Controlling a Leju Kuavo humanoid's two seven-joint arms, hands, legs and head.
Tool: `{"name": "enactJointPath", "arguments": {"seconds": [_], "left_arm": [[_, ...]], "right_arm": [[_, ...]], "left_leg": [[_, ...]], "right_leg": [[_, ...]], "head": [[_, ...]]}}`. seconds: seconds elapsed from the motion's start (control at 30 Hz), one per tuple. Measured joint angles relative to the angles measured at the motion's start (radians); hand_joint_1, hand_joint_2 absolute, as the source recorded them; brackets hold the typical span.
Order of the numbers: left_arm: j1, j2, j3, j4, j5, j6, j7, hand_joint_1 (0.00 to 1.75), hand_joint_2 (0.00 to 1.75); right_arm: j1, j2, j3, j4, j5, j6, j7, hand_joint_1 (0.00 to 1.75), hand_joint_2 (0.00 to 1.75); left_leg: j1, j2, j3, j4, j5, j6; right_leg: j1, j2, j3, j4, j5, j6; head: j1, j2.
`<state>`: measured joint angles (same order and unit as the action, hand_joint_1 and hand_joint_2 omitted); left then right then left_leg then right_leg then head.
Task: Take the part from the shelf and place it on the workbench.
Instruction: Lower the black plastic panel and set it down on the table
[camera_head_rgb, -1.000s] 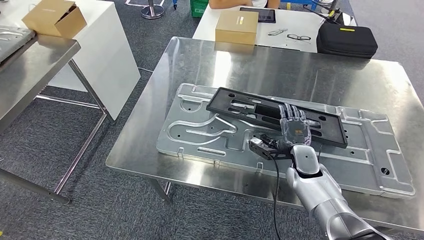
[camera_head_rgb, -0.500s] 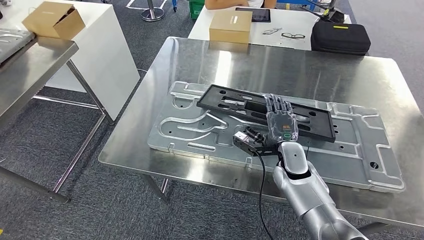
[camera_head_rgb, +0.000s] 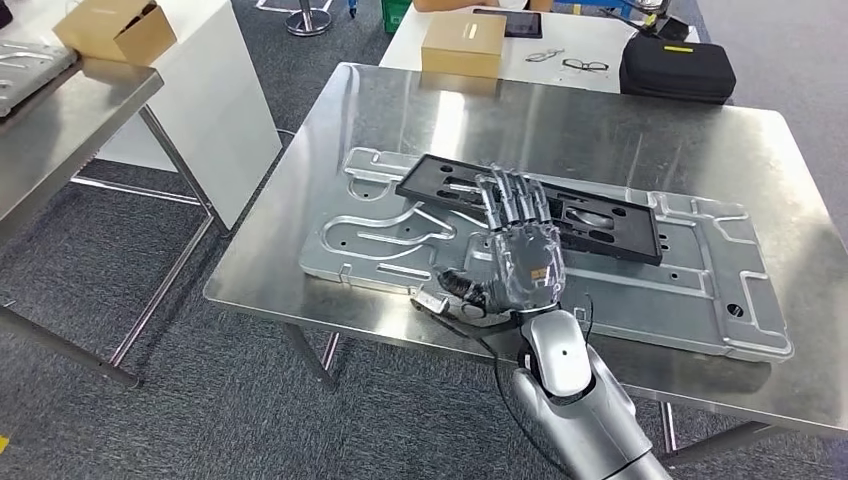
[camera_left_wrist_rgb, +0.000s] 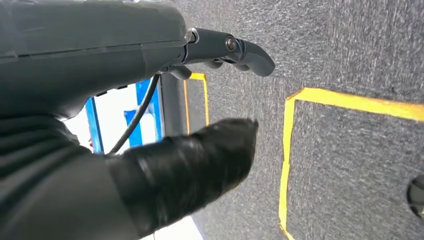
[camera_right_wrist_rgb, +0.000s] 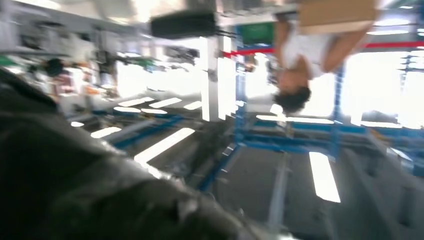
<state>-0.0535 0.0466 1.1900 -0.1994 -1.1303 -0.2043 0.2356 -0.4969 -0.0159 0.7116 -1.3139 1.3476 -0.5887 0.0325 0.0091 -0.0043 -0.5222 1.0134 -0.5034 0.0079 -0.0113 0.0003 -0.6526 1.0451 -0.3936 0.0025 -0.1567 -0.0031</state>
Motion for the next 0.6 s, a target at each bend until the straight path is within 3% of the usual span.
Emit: {"name": "enactJointPath", "arguments": {"seconds": [0.03,0.1,0.17,0.2,0.23,0.27,0.33,0.4,0.43,0.53,0.6], "left_arm": [[0.000,-0.001,0.004,0.000,0.005,-0.002,0.000,0.00,1.75],[-0.001,-0.004,0.012,0.000,0.015,-0.009,-0.002,0.00,1.75],[-0.001,-0.008,0.022,0.000,0.026,-0.014,-0.008,0.00,1.75],[0.000,-0.010,0.027,0.000,0.031,-0.015,-0.012,0.00,1.75],[0.001,-0.012,0.032,0.000,0.034,-0.015,-0.014,0.00,1.75],[0.002,-0.014,0.036,0.000,0.036,-0.016,-0.015,0.00,1.75],[0.003,-0.018,0.040,0.000,0.037,-0.023,-0.013,0.00,1.75],[0.003,-0.023,0.043,0.000,0.034,-0.036,-0.007,0.00,1.75],[0.003,-0.026,0.045,0.000,0.033,-0.041,-0.004,0.00,1.75],[0.006,-0.029,0.058,0.000,0.043,-0.039,-0.001,0.00,1.75],[0.008,-0.032,0.068,0.000,0.052,-0.030,-0.002,0.00,1.75]], "right_arm": [[0.007,-0.002,0.011,-0.011,-0.008,0.001,-0.010,0.00,0.00],[0.022,-0.008,0.034,-0.035,-0.024,0.000,-0.029,0.00,0.87],[0.039,-0.017,0.065,-0.058,-0.042,-0.003,-0.049,0.00,1.75],[0.049,-0.022,0.084,-0.069,-0.054,-0.004,-0.057,0.00,1.75],[0.060,-0.026,0.104,-0.077,-0.068,-0.001,-0.063,0.00,1.75],[0.070,-0.031,0.123,-0.082,-0.087,0.009,-0.069,0.00,1.75],[0.084,-0.036,0.157,-0.085,-0.149,0.057,-0.084,0.00,1.75],[0.092,-0.036,0.185,-0.079,-0.226,0.117,-0.103,0.00,1.75],[0.096,-0.035,0.198,-0.070,-0.262,0.141,-0.114,0.00,1.75],[0.120,-0.020,0.245,-0.021,-0.358,0.194,-0.145,0.00,1.75],[0.141,-0.001,0.279,0.019,-0.409,0.224,-0.159,0.00,1.75]], "left_leg": [[0.001,0.003,-0.002,-0.005,0.010,0.005],[0.005,0.008,-0.014,-0.017,0.035,0.019],[0.004,0.011,-0.035,-0.018,0.054,0.028],[0.002,0.011,-0.048,-0.016,0.061,0.030],[0.000,0.012,-0.060,-0.013,0.069,0.030],[-0.003,0.012,-0.072,-0.010,0.075,0.030],[-0.007,0.011,-0.095,-0.001,0.087,0.029],[-0.011,0.011,-0.112,0.005,0.098,0.024],[-0.010,0.011,-0.114,0.006,0.103,0.019],[-0.006,0.011,-0.111,-0.001,0.118,-0.001],[-0.004,0.008,-0.123,0.026,0.076,-0.013]], "right_leg": [[-0.001,0.001,-0.002,0.000,-0.001,0.006],[0.000,0.001,-0.019,0.037,-0.048,0.014],[-0.001,0.001,-0.052,0.150,-0.145,0.017],[-0.002,0.001,-0.065,0.212,-0.181,0.018],[-0.001,0.001,-0.068,0.253,-0.197,0.019],[-0.001,0.001,-0.055,0.262,-0.192,0.017],[0.002,0.001,0.027,0.169,-0.148,0.006],[0.010,-0.001,0.118,0.034,-0.130,-0.010],[0.014,-0.001,0.140,-0.007,-0.130,-0.016],[0.017,-0.004,0.140,-0.035,-0.113,-0.029],[0.010,-0.008,0.130,-0.051,-0.089,-0.042]], "head": [[0.000,0.000],[0.000,0.000],[0.000,0.000],[0.000,0.000],[0.000,0.000],[0.000,0.000],[0.000,0.000],[0.000,0.000],[0.000,0.000],[0.001,0.000],[0.001,0.000]]}}
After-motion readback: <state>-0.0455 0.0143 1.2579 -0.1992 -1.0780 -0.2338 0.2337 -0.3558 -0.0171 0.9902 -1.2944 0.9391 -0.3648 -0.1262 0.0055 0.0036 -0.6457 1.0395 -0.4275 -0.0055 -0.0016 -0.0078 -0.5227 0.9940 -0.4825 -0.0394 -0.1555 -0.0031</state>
